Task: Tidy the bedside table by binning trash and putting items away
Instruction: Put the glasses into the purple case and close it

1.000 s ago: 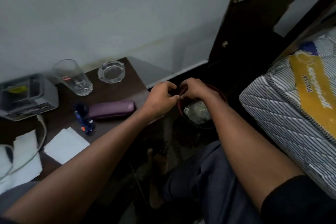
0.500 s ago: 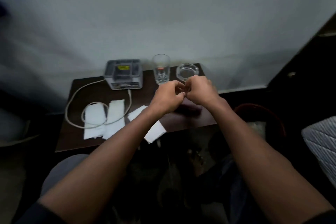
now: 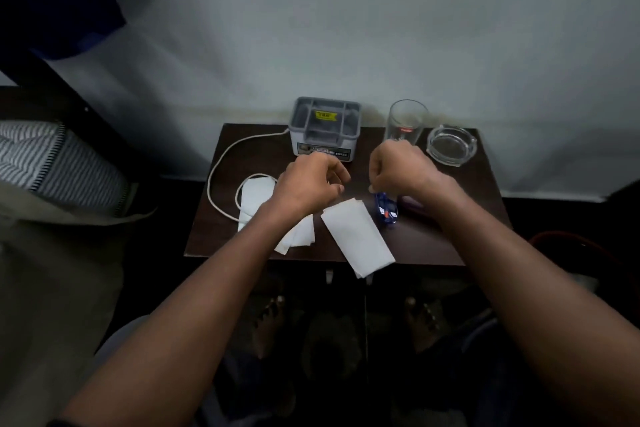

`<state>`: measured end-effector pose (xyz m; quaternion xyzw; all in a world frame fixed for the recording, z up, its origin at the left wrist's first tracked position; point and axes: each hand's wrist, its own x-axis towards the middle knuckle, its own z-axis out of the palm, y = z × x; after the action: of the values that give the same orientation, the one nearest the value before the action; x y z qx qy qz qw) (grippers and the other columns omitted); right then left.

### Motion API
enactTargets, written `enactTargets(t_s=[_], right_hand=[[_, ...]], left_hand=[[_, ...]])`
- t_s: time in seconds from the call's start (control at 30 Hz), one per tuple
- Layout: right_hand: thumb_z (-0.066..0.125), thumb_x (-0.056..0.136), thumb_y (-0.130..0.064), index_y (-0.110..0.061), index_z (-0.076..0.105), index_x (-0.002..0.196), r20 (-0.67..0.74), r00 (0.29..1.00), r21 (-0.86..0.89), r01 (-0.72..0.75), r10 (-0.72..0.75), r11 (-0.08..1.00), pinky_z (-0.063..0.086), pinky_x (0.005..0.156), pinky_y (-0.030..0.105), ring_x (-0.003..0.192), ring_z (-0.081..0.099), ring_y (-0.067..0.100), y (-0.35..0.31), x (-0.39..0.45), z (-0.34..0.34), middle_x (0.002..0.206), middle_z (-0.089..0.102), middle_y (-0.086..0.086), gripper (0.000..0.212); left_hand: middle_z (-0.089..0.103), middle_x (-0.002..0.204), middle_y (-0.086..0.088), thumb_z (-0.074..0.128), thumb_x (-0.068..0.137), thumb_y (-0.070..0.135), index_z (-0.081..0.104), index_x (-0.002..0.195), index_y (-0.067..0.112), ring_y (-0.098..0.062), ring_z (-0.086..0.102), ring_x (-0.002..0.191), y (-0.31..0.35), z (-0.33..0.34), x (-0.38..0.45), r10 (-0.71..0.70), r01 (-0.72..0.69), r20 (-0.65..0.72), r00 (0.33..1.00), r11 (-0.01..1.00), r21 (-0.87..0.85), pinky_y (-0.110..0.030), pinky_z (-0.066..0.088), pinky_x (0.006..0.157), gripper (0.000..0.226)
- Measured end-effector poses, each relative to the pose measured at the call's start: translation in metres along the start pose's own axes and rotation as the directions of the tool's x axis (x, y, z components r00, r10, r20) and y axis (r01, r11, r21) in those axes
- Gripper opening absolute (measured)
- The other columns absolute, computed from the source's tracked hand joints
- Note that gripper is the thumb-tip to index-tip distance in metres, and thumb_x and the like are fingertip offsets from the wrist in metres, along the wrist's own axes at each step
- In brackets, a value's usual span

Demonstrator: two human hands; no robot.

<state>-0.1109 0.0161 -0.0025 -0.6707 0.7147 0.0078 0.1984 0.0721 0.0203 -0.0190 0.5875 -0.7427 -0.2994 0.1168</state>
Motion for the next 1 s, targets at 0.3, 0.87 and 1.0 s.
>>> enactTargets(t_s=[0.3, 0.87, 1.0], right_hand=[[0.094, 0.064, -0.017, -0.017, 0.071, 0.077, 0.116, 0.986, -0.165, -0.103, 0.123, 0.981, 0.063, 0.075, 0.041, 0.082, 0.07, 0.026, 0.047, 0.008, -0.012, 0.085, 0.072, 0.004, 0.026], [0.099, 0.066, -0.028, -0.013, 0.054, 0.121, 0.203, 0.962, -0.175, -0.15, 0.184, 0.973, 0.05, 0.077, 0.039, 0.11, 0.065, 0.035, 0.077, -0.003, -0.002, 0.123, 0.066, 0.01, 0.073], [0.096, 0.067, -0.028, -0.016, 0.061, 0.109, 0.157, 0.971, -0.128, -0.16, 0.18, 0.979, 0.048, 0.072, 0.035, 0.093, 0.061, 0.029, 0.074, -0.003, -0.007, 0.111, 0.067, 0.007, 0.057]], left_hand=[[0.076, 0.106, 0.014, 0.075, 0.093, 0.027, 0.077, 0.109, 0.035, -0.013, 0.071, 0.105, 0.017, 0.014, 0.025, 0.058, -0.062, 0.035, 0.998, 0.993, 0.102, -0.042, 0.059, 0.093, 0.018], [0.078, 0.108, 0.011, 0.074, 0.093, 0.025, 0.077, 0.106, 0.034, -0.017, 0.071, 0.107, 0.043, 0.04, 0.025, 0.062, -0.078, 0.083, 0.995, 0.978, 0.195, -0.042, 0.058, 0.091, 0.016], [0.077, 0.107, 0.012, 0.075, 0.092, 0.029, 0.075, 0.109, 0.035, -0.017, 0.071, 0.106, 0.046, 0.044, 0.024, 0.07, -0.081, 0.078, 0.994, 0.985, 0.152, -0.04, 0.059, 0.09, 0.018]])
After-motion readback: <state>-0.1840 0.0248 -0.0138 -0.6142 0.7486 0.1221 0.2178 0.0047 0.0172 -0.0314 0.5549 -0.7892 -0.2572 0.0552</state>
